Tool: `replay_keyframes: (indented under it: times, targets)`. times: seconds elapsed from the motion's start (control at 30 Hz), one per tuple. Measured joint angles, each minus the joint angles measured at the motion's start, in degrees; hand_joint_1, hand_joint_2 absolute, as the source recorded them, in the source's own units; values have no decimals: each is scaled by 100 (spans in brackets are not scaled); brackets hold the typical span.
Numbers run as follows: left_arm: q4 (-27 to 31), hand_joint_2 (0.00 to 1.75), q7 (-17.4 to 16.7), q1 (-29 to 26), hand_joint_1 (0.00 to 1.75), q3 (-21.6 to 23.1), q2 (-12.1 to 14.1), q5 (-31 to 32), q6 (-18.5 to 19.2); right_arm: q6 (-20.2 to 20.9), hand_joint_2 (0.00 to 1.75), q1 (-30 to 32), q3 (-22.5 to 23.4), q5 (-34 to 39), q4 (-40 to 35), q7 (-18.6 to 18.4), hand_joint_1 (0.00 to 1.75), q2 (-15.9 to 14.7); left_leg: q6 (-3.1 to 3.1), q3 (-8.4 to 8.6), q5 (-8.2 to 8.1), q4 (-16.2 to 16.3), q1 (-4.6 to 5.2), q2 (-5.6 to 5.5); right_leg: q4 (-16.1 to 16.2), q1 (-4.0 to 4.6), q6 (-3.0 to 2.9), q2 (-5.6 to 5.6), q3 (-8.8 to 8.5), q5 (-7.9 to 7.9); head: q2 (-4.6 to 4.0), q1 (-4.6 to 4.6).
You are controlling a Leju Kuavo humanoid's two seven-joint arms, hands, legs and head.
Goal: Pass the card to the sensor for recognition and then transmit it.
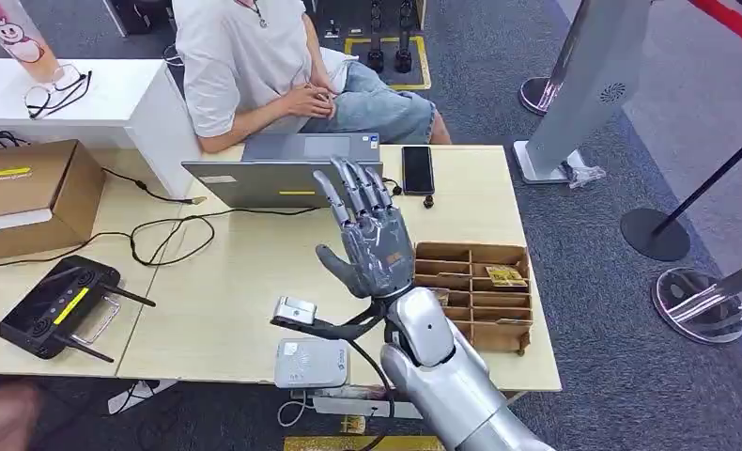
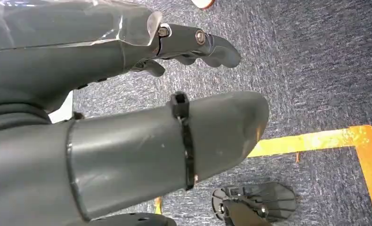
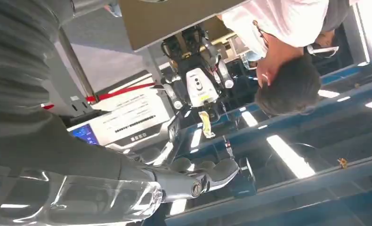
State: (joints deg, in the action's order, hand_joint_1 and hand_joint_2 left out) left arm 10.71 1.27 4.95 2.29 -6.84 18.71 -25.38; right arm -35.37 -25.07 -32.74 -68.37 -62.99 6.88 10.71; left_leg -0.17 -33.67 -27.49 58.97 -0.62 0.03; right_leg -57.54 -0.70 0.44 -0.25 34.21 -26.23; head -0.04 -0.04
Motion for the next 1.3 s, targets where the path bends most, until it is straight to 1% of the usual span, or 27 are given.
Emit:
replay_keyframes:
  times: [0.2, 0.4, 0.57, 0.73, 0.97, 1.3]
  targets:
    - [0, 0, 5, -18, 0, -2, 15, -2, 0, 88, 175, 254, 0, 7, -311, 0, 0, -195, 0, -1, 0, 0, 0, 0, 0, 0, 0, 0, 0, 0, 0, 0]
    - [0, 0, 22, -35, 0, -20, 17, -42, -4, 173, 175, 408, 0, 66, -479, 18, 0, -311, 0, -1, 0, 0, 0, 0, 0, 0, 0, 0, 0, 0, 0, 0]
    - [0, 0, 64, -69, 0, -103, 20, -68, -9, 374, 175, 571, 18, 63, -630, -20, 0, -463, 0, -1, -1, 0, 0, 0, 1, 0, 1, 0, 0, -1, 0, 0]
    - [0, 0, 74, -81, 0, -146, 20, -72, -9, 544, 175, 691, 103, -42, -728, -61, 0, -593, 0, -1, -1, 0, 0, 0, 1, 0, 1, 0, 0, 0, 0, 0]
    - [0, 0, 112, -81, 0, -151, 22, -61, -9, 684, 175, 836, 243, -196, -868, -155, 0, -739, 0, -1, -1, 0, 0, 0, 1, 0, 1, 0, 0, -1, 0, 0]
    - [0, 0, 129, -81, 0, -181, 24, -42, -9, 846, 175, 1012, 448, -448, -1049, -308, 0, -859, 1, -1, -1, 0, 0, 0, 1, 0, 1, 0, 0, -1, 0, 0]
